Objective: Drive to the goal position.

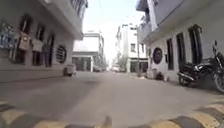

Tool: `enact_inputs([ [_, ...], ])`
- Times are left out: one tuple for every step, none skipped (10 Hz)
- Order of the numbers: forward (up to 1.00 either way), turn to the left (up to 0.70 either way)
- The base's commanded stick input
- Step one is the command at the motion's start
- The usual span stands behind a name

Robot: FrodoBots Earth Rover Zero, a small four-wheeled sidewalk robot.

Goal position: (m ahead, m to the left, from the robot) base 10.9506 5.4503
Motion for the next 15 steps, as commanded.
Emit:
enact_inputs([
  [0.85,-0.34],
  [0.85,-0.32],
  [0.85,-0.16],
  [0.85,0.00],
  [0.85,0.00],
  [0.85,0.00],
  [0.85,0.00],
  [0.85,0.00],
  [0.85,0.00],
  [0.85,0.00],
  [0.85,0.00],
  [0.85,0.00],
  [0.85,0.00],
  [0.85,0.00],
  [0.85,0.00],
])
